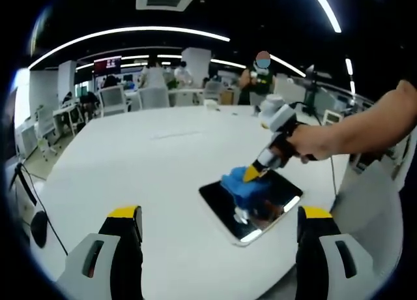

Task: Wipe the mirror surface with the cleaning cloth until all visible marks leave the cleaned area.

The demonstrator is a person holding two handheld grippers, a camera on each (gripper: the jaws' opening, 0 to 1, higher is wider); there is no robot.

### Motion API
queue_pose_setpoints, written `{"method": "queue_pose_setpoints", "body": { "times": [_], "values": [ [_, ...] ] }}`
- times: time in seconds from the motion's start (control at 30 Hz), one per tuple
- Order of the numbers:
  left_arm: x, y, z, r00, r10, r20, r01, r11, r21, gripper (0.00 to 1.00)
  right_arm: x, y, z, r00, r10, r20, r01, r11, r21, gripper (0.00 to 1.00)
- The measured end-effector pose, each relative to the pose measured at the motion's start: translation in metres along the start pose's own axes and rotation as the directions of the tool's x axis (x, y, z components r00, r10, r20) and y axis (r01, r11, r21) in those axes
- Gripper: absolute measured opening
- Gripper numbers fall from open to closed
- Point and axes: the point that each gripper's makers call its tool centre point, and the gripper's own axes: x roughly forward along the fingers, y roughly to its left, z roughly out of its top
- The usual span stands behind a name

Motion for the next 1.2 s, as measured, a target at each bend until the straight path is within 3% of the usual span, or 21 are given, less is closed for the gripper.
{"method": "queue_pose_setpoints", "body": {
  "times": [0.13, 0.33, 0.47, 0.57, 0.73, 1.2],
  "values": [
    [-0.001, -0.008, 0.008, 1.000, -0.014, 0.009, 0.014, 1.000, 0.011, 0.99, 0.002, 0.000, 0.005, 1.000, 0.004, 0.014, -0.004, 1.000, -0.005, 0.00],
    [0.002, -0.006, 0.008, 1.000, 0.004, 0.029, -0.004, 1.000, -0.005, 0.99, 0.004, 0.000, 0.010, 1.000, 0.005, 0.005, -0.005, 0.999, -0.040, 0.00],
    [0.000, -0.015, 0.003, 1.000, -0.023, 0.001, 0.023, 0.999, 0.027, 0.99, 0.004, -0.001, 0.009, 1.000, 0.019, 0.007, -0.019, 0.998, -0.056, 0.00],
    [-0.002, -0.012, 0.006, 1.000, -0.020, 0.010, 0.020, 0.999, 0.032, 0.99, 0.003, 0.000, 0.008, 1.000, 0.014, 0.008, -0.013, 0.996, -0.086, 0.00],
    [-0.006, 0.000, 0.009, 1.000, 0.009, 0.030, -0.009, 1.000, -0.008, 0.99, 0.002, -0.002, 0.009, 1.000, 0.018, -0.005, -0.019, 0.998, -0.067, 0.00],
    [-0.006, -0.001, 0.009, 0.999, 0.011, 0.031, -0.011, 1.000, -0.008, 0.99, -0.007, -0.025, 0.010, 1.000, -0.005, -0.002, 0.005, 0.997, -0.071, 0.00]
  ]
}}
